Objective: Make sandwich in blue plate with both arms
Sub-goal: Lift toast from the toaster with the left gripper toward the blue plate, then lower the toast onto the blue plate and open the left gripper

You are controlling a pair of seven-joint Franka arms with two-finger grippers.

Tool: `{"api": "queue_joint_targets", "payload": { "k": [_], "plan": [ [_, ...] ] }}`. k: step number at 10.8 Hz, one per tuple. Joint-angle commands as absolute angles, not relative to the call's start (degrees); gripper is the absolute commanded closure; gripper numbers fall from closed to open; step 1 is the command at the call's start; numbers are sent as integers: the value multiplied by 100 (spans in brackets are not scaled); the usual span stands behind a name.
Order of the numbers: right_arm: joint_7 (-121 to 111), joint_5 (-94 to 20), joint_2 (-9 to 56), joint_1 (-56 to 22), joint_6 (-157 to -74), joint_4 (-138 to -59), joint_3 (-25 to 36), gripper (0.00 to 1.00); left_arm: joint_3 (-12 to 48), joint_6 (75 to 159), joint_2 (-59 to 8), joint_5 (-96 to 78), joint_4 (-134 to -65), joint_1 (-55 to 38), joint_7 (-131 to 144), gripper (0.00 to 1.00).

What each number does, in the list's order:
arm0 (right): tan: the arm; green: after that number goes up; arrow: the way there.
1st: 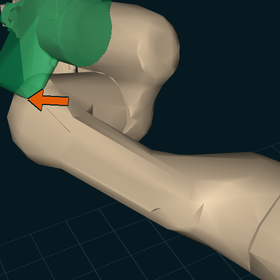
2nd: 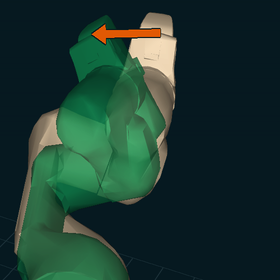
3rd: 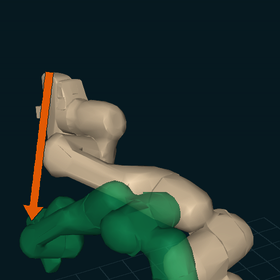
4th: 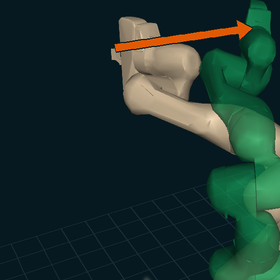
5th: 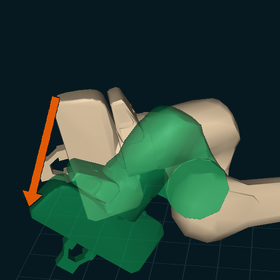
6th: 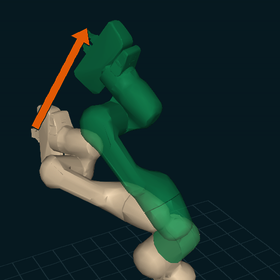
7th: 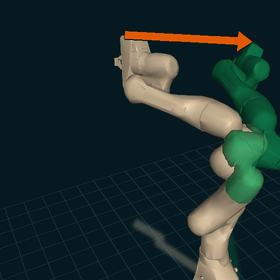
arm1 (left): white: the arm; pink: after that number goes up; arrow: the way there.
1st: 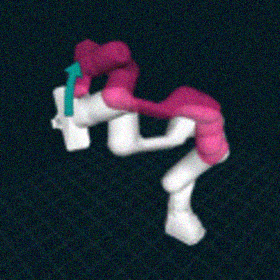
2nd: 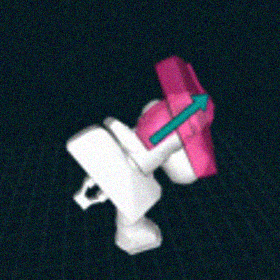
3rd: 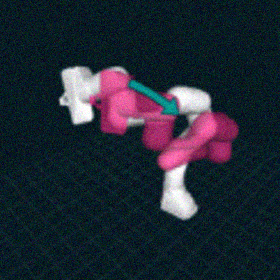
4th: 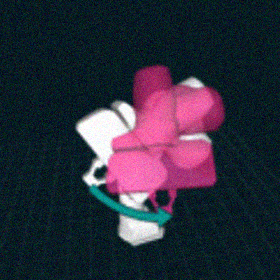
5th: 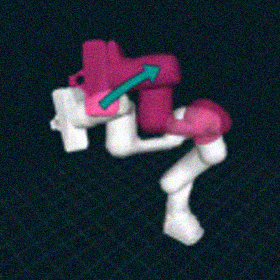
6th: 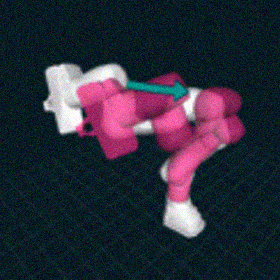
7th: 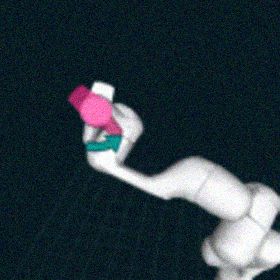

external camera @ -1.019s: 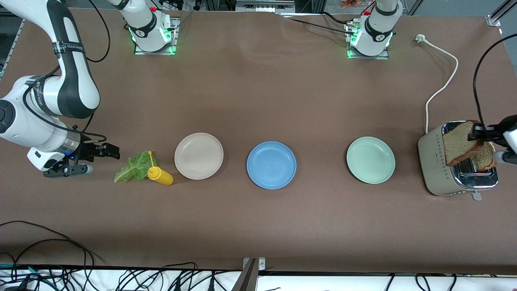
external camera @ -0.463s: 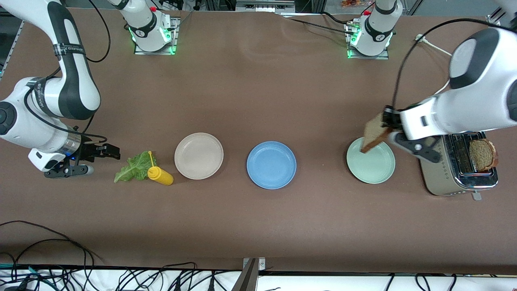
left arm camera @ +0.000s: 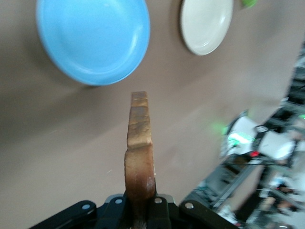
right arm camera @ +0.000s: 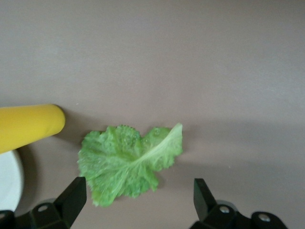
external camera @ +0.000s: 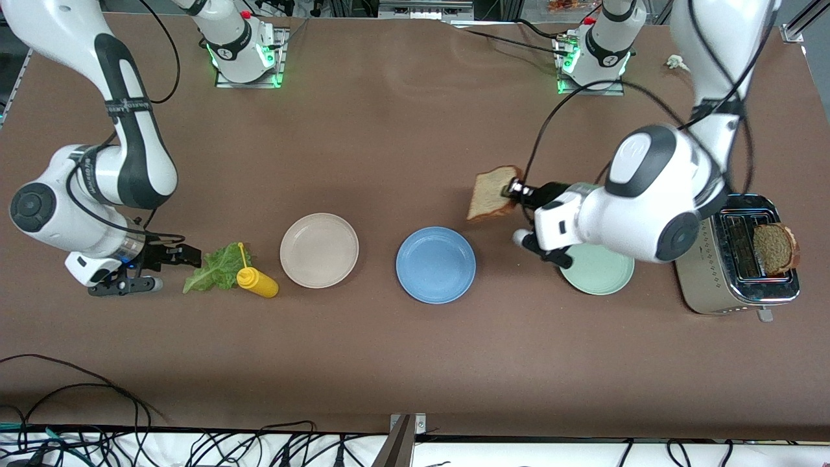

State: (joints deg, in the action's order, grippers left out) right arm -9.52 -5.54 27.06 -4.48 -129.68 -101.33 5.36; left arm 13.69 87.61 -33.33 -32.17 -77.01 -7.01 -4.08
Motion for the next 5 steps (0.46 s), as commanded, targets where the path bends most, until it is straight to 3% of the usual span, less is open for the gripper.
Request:
{"api": "queue_joint_targets", "payload": {
  "k": [1, 5],
  "plan": [
    [-984, -650, 3127, -396, -13585, -10116, 483, 0, 1345, 9524, -4068, -4261, -7585, -685, -868, 100],
    [-993, -642, 3549, -396, -14324, -10099, 457, 0, 1336, 10351, -4946, -5606, -7611, -992, -2061, 100]
  ]
}}
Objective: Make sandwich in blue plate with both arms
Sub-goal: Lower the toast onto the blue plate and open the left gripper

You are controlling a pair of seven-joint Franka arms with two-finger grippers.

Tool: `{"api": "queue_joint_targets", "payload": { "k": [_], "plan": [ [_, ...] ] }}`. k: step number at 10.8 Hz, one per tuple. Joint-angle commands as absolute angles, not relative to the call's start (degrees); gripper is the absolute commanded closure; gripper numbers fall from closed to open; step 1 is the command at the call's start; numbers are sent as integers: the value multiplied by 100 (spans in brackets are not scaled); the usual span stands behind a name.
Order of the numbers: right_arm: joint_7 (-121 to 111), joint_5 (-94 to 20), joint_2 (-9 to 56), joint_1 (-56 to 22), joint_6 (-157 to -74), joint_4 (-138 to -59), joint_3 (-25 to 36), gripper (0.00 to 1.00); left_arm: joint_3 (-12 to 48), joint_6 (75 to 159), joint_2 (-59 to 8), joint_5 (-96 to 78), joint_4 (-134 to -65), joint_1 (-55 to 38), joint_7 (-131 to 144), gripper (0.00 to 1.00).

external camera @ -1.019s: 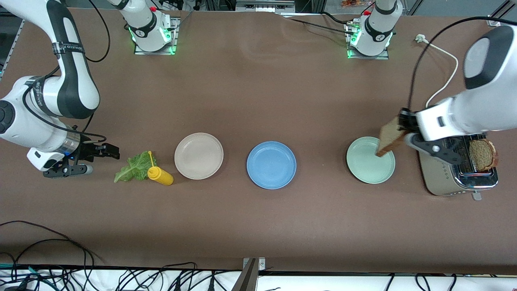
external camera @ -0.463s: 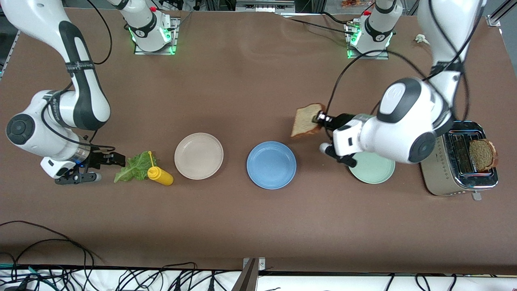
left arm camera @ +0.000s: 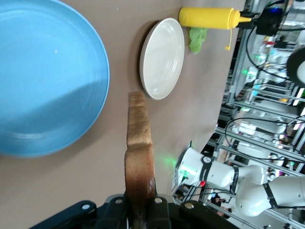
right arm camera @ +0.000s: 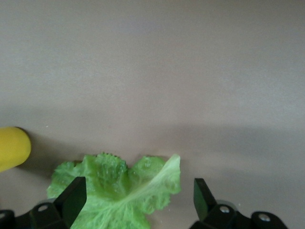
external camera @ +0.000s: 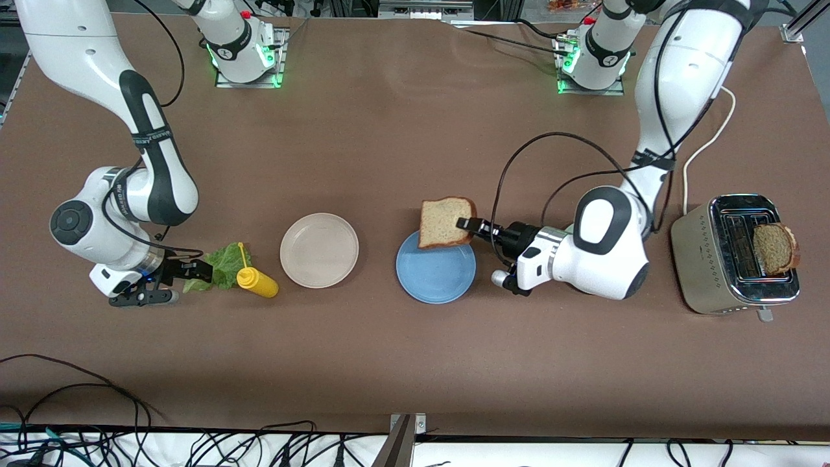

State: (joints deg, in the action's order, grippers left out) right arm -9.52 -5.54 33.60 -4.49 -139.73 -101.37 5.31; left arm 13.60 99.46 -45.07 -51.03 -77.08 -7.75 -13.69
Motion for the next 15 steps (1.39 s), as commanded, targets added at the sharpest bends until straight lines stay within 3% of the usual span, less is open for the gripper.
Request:
{"api": "queue_joint_targets", "payload": {
  "k": [1, 6, 7, 8, 9, 10, 14, 15],
  "plan": [
    [-993, -650, 3646, -396, -14500, -10107, 440, 0, 1336, 10545, -5105, -5721, -7611, -1011, -2387, 100],
    [-993, -817, 3858, -396, -14774, -10134, 308, 1, 1310, 10564, -5432, -5871, -7550, -853, -3050, 100],
    [-1028, -817, 3850, -396, -14766, -10134, 290, 15, 1310, 10556, -5414, -5880, -7524, -844, -3015, 100],
    [-1185, -817, 3850, -396, -14757, -10125, 290, 44, 1310, 10564, -5405, -5915, -7497, -783, -3032, 100],
    [-1317, -817, 3841, -396, -14731, -10125, 290, 81, 1301, 10564, -5431, -6002, -7462, -765, -3067, 100],
    [-1310, -826, 3841, -387, -14713, -10116, 290, 100, 1292, 10573, -5519, -6003, -7340, -765, -3059, 100],
    [-1336, -817, 3631, -352, -14240, -10081, 290, 100, 1292, 11021, -5756, -6047, -7242, -844, -3208, 100],
    [-1336, -817, 3517, -343, -14003, -10046, 281, 100, 1301, 11021, -5774, -6047, -7260, -844, -3217, 80]
  ]
}}
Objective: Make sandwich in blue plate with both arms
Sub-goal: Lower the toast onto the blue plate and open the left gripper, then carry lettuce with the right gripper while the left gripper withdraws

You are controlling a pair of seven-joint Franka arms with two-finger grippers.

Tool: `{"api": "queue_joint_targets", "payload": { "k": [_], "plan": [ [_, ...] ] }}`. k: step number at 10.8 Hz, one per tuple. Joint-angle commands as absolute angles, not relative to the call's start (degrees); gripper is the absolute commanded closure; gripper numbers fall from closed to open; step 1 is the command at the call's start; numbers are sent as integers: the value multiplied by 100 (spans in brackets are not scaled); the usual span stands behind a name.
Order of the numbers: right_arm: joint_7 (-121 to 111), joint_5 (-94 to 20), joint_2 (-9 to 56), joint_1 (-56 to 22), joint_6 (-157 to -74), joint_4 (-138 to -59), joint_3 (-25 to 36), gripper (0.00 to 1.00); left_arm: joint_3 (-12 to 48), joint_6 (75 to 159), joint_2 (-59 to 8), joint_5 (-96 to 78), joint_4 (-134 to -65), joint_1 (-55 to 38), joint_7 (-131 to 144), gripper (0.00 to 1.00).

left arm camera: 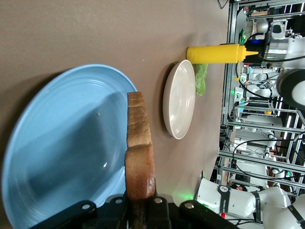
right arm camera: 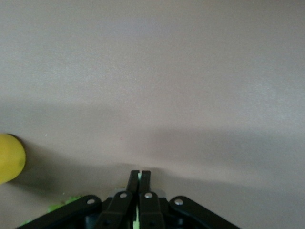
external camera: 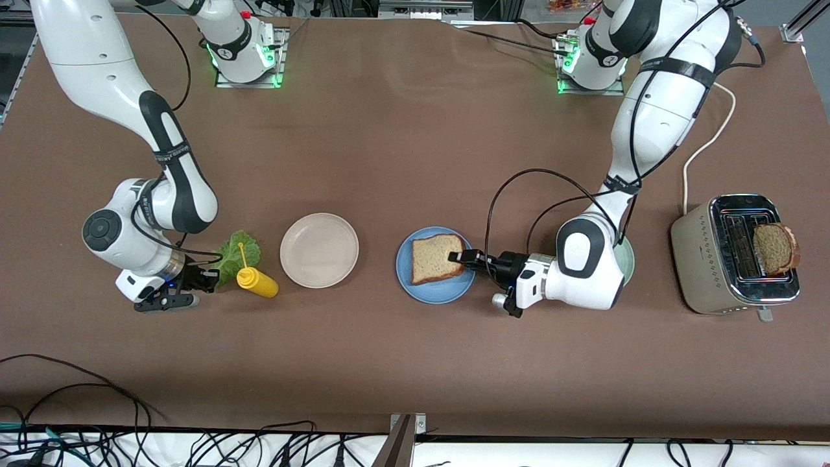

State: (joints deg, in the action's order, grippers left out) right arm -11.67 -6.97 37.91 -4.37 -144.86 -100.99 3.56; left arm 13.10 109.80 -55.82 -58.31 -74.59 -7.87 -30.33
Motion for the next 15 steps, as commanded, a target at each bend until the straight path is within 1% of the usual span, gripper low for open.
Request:
{"api": "queue_joint_targets", "payload": {
  "k": [1, 4, 6, 9, 10, 12, 13, 15],
  "plan": [
    [-1336, -826, 3385, -343, -13696, -9976, 290, 100, 1301, 11021, -5766, -6029, -7260, -826, -3234, 1],
    [-1336, -914, 2963, -343, -12896, -9845, 290, 100, 1187, 11013, -5678, -5662, -7242, -756, -3541, 0],
    [-1336, -1115, 2770, -343, -12194, -9590, 299, 100, 1082, 11013, -5538, -4970, -7181, -747, -3525, 0],
    [-1327, -1291, 2453, -352, -11560, -9405, 308, 100, 932, 10951, -5196, -3801, -7181, -651, -3463, 0],
    [-1301, -1492, 2400, -352, -11262, -9256, 316, 100, 932, 10934, -5064, -3388, -7198, -563, -3402, 0],
    [-1083, -1853, 2347, -465, -10515, -8809, 404, 100, 923, 10592, -4722, -2649, -7189, -440, -3096, 0],
    [-768, -1854, 2347, -509, -10294, -8615, 404, 100, 923, 10452, -4485, -2210, -7189, -396, -2902, 0],
    [-240, -1854, 2364, -833, -10108, -8360, 430, 100, 897, 10179, -4036, -1620, -7207, -387, -2472, 0]
  ]
}}
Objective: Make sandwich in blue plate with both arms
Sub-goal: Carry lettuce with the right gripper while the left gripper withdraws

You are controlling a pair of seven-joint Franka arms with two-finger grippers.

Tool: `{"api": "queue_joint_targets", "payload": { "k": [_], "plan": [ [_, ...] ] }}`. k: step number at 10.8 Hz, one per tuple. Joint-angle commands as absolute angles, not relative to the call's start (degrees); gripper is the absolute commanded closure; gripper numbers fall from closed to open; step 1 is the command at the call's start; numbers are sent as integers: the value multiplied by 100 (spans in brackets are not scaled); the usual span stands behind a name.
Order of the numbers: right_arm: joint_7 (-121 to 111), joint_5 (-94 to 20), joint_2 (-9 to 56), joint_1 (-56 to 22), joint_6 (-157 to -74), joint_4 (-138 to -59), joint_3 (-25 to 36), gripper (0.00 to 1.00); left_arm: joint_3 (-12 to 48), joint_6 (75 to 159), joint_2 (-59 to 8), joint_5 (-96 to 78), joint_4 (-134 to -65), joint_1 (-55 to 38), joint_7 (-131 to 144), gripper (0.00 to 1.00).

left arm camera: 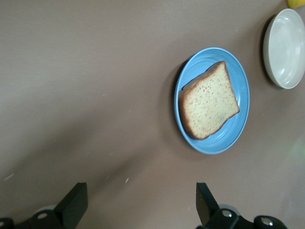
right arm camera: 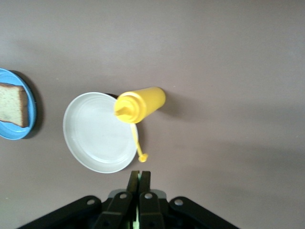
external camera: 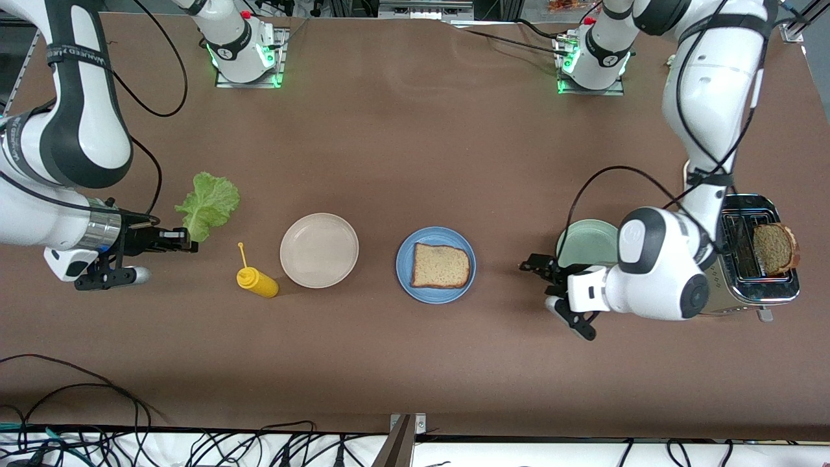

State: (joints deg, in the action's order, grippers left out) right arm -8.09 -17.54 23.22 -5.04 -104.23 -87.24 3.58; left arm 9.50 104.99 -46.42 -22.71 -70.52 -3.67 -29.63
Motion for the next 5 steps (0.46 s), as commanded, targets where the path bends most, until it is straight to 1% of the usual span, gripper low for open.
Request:
{"api": "queue_joint_targets", "payload": {
  "k": [1, 3, 5],
  "plan": [
    [163, -1854, 2434, -1061, -10029, -8158, 483, 100, 896, 10065, -3791, -1182, -7207, -387, -2209, 0],
    [1138, -1854, 2662, -1571, -10107, -7903, 545, 100, 923, 9749, -3290, -417, -7216, -404, -1602, 0],
    [2026, -1854, 3039, -2011, -10107, -7385, 606, 100, 932, 9493, -2815, 24, -7251, -439, -1153, 0]
  ]
}}
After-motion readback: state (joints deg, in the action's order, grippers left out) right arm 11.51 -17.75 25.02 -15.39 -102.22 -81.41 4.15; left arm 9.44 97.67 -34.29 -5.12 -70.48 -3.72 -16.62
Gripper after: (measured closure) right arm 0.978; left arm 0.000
